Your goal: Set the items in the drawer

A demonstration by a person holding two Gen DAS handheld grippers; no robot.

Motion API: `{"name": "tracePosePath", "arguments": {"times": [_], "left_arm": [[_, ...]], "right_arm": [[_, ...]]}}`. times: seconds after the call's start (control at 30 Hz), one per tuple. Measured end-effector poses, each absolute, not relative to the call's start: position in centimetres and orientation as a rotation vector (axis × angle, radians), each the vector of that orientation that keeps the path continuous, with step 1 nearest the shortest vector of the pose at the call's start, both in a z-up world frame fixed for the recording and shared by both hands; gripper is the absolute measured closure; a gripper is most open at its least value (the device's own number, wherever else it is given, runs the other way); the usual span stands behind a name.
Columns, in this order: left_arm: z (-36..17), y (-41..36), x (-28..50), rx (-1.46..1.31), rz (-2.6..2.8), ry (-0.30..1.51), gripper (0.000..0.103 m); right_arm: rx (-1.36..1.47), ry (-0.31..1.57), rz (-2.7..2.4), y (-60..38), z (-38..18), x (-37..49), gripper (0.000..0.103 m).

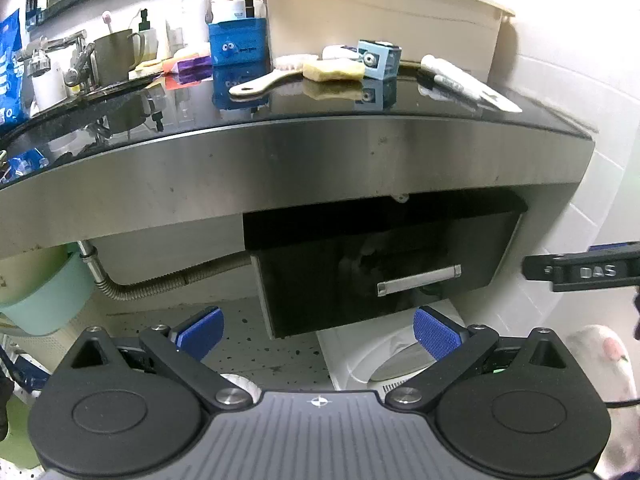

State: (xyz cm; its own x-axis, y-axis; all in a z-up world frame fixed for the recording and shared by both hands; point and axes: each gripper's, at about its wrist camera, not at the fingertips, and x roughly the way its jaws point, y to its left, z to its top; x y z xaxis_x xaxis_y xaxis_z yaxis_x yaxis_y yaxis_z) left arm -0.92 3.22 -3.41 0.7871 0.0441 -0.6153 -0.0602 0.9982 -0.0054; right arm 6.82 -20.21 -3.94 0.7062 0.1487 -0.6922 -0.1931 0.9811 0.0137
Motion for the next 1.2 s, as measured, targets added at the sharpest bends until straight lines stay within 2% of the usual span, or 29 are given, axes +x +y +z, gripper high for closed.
{"name": "tracePosePath", "arguments": {"times": [0.33, 1.2], "left_arm": [[-1.3, 3.0, -1.1, -0.009, 0.062, 0.655, 0.001], [4.2, 3.3, -3.3, 0.002, 0.060, 0.572, 0.001]], "right_arm": [[-0.032, 0.730, 0.194, -19.9, 0.1, 4.3, 0.001], [-0.011, 0.666, 0.275, -17.3, 6.0, 0.2, 0.000]]}}
